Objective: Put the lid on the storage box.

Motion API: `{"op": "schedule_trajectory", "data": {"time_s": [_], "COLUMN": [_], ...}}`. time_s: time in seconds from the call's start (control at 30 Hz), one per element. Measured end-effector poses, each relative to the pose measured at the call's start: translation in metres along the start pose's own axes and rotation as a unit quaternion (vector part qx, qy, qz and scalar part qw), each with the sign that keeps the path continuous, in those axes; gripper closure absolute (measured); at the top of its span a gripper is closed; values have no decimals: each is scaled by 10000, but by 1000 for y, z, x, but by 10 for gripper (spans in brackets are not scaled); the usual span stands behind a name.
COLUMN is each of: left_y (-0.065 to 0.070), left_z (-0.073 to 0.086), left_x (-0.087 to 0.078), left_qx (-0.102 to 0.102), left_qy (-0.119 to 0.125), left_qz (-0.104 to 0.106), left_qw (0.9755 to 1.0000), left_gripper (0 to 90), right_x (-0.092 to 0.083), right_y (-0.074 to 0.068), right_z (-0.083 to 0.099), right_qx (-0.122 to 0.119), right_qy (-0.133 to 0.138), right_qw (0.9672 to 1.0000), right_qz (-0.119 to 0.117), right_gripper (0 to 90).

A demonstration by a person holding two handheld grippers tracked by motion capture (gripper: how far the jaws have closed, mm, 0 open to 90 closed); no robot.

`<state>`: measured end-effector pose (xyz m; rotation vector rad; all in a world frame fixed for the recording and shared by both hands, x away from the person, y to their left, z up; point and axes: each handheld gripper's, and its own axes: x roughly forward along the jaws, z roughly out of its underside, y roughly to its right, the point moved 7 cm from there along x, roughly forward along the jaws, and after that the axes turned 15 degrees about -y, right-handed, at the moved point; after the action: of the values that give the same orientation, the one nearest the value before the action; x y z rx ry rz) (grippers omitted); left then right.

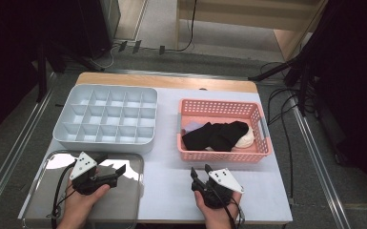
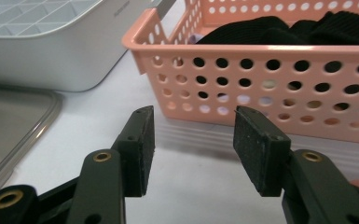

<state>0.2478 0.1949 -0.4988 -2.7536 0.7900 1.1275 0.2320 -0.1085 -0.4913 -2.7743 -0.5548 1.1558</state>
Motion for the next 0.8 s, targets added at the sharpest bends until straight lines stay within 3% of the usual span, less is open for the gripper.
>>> {"op": "schedule_trajectory", "data": {"time_s": [0.37, 0.53, 0.8], "left_y": [-1, 3, 4], "left_z": [4, 4, 5], "left_x": [1, 2, 2], "left_qx": [-59, 138, 133], "left_qy": [-67, -114, -142], "left_qz": [173, 137, 194], "left_qw": [9998, 9997, 9996], "left_gripper": [145, 141, 140], "right_x": [-11, -16, -17], "right_y": [15, 22, 31], "right_z": [-14, -21, -31], "right_qx": [71, 119, 41], "right_qy": [198, 274, 298], "right_qw": [9997, 9995, 9995], "right_qz": [114, 79, 136], "right_gripper": [491, 480, 458]}}
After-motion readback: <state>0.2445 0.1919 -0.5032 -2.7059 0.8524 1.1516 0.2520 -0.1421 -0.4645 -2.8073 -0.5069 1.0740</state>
